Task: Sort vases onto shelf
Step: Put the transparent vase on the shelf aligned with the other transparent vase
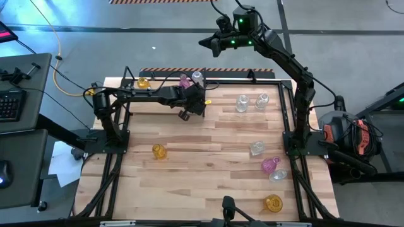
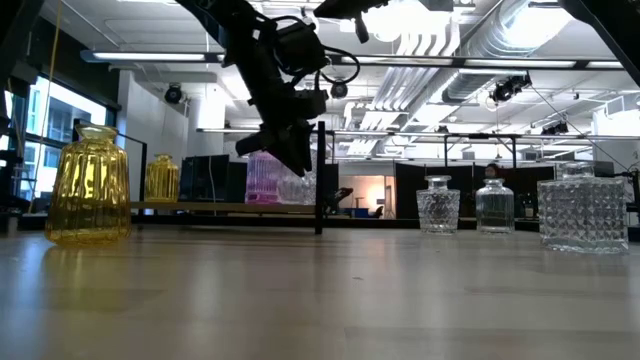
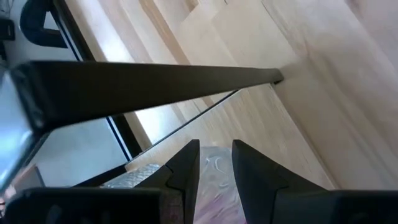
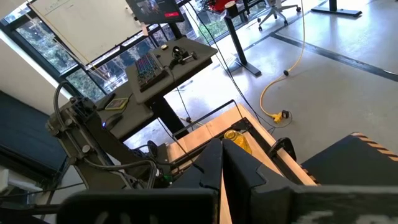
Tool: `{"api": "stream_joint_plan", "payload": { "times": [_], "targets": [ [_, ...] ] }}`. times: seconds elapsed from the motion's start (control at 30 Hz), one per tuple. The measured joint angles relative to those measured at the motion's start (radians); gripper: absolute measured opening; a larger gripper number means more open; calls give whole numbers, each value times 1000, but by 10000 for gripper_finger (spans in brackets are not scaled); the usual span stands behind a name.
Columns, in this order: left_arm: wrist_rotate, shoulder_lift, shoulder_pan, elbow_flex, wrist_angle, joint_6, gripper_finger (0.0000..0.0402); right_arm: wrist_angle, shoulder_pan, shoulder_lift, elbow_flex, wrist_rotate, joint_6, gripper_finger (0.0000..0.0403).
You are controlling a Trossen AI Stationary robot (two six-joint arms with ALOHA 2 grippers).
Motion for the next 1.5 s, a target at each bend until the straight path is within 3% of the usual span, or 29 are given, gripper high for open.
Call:
{"api": "stream_joint_plan", "payload": {
  "times": [0.4,1.5],
  "targets": [
    [-22,0,-9,0,-68,-30,87,0,11,0,0,0,0,0],
    [-19,0,46,1,60,-4,87,0,27,0,0,0,-3,0]
  ]
}}
